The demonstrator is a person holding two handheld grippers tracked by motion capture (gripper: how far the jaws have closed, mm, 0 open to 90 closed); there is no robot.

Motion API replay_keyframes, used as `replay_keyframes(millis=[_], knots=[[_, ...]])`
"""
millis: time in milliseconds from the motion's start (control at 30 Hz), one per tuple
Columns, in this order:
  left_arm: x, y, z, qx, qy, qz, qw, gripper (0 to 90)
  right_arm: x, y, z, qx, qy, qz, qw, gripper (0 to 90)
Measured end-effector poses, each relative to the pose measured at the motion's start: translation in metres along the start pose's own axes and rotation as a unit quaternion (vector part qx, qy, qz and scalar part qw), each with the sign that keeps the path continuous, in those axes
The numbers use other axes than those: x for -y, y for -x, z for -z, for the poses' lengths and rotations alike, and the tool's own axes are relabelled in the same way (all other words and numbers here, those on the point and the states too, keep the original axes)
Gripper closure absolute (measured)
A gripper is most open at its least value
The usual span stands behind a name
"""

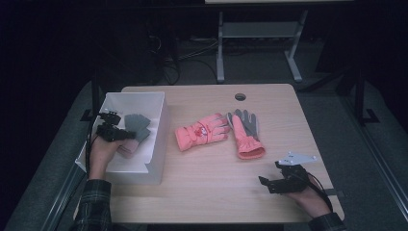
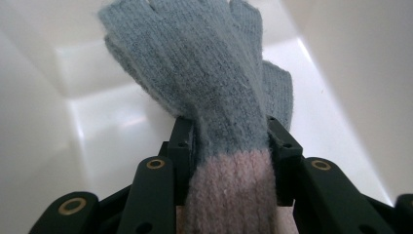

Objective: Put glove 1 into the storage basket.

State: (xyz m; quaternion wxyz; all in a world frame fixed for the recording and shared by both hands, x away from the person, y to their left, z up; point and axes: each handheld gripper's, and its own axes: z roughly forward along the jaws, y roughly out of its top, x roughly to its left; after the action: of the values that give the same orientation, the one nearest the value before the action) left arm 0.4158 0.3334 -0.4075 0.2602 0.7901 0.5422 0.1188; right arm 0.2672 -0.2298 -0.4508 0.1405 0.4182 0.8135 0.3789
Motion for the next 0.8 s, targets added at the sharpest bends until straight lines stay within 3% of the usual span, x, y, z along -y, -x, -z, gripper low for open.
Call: replay_keyframes(millis=[200,267,367,400,467,533,800], knots=[[0.003,-0.001,-0.013,-0.012,-0.027,-0.001,0.9996,57.4,0.0,0.0,0.001,0.0,0.001,0.001,1.0,13.4],[0.002,0.0,-0.013,-0.012,-0.024,0.008,0.9996,52.2,0.0,0.0,0.001,0.0,0.001,0.001,1.0,13.5],[0.0,0.002,-0.012,-0.021,-0.02,0.01,0.9995,36.7,0.0,0.0,0.001,-0.001,0.001,0.002,1.0,13.4],[-0.001,0.004,-0.01,-0.031,-0.019,0.008,0.9993,36.7,0.0,0.0,0.002,-0.001,0.0,-0.001,1.0,13.4],[-0.004,0.008,-0.004,-0.035,-0.016,0.014,0.9992,23.9,0.001,0.0,0.003,0.0,0.002,-0.001,1.0,13.4],[-0.006,0.012,0.004,-0.043,-0.008,0.008,0.999,22.4,0.001,0.001,0.003,0.0,0.002,-0.001,1.0,13.4],[-0.011,0.017,0.029,-0.005,0.024,0.004,0.9997,18.3,0.0,0.0,0.003,-0.001,0.0,0.0,1.0,13.3]])
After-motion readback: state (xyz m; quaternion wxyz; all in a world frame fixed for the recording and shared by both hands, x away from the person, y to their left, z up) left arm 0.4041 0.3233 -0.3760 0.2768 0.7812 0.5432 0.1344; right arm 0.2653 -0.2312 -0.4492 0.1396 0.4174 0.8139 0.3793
